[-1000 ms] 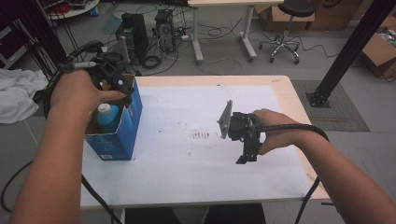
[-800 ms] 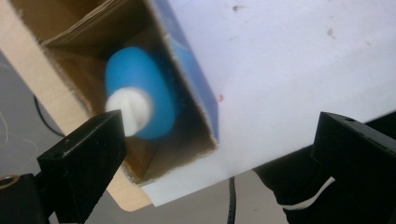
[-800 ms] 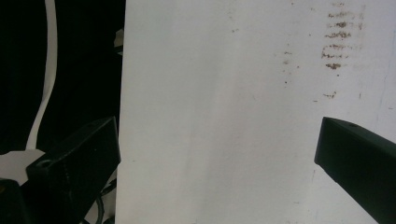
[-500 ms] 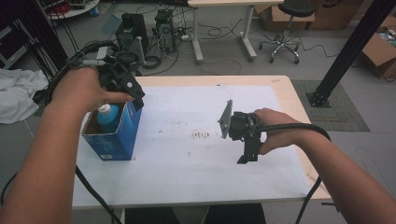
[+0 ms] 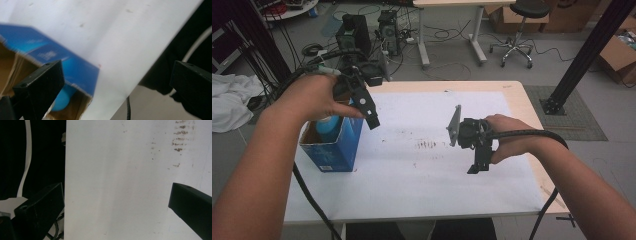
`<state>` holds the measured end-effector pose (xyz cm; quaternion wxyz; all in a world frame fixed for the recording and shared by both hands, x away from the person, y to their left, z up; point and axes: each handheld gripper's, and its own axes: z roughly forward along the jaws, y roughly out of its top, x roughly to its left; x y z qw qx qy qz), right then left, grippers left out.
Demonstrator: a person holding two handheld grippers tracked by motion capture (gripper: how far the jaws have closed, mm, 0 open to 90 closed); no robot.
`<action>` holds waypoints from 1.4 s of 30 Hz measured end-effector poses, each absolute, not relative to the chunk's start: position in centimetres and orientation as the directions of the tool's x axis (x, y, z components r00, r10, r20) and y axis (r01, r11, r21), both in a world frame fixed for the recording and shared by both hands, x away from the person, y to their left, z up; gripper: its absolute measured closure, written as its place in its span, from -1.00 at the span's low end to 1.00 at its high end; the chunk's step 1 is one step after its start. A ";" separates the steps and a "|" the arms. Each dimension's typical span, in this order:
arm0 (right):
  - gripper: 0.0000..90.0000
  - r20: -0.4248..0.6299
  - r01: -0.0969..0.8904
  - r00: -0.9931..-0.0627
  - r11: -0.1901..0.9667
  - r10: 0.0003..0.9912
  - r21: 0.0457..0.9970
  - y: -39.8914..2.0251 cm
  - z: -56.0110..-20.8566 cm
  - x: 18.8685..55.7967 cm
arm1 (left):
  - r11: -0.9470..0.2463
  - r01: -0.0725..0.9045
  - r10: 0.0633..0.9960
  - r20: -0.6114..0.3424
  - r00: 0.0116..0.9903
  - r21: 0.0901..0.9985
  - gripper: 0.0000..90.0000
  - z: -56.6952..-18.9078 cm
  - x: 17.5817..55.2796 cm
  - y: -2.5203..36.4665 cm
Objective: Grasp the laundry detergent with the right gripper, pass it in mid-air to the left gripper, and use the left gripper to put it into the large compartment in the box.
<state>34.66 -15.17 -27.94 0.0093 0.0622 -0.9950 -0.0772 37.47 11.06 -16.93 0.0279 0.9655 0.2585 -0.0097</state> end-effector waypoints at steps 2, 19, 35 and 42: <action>-1.00 0.009 -0.114 -0.993 0.982 -0.117 0.149 -15.2 -27.8 34.7 | -0.922 0.387 0.386 -0.035 0.922 0.030 -1.00 -17.6 36.7 10.0; -1.00 0.009 -0.100 -0.995 0.986 -0.102 0.131 -15.5 -27.7 34.9 | -0.994 0.095 0.096 -0.021 0.995 -0.056 -1.00 -22.5 34.1 4.8; -1.00 0.004 -0.088 -0.996 0.987 -0.089 0.131 -16.1 -27.5 34.9 | -0.995 0.086 0.086 -0.002 0.996 -0.043 -1.00 -22.5 34.2 5.0; -1.00 0.006 -0.091 -0.996 0.987 -0.093 0.132 -16.1 -27.5 34.9 | -0.995 0.097 0.097 0.005 0.995 -0.033 -1.00 -22.3 34.5 5.5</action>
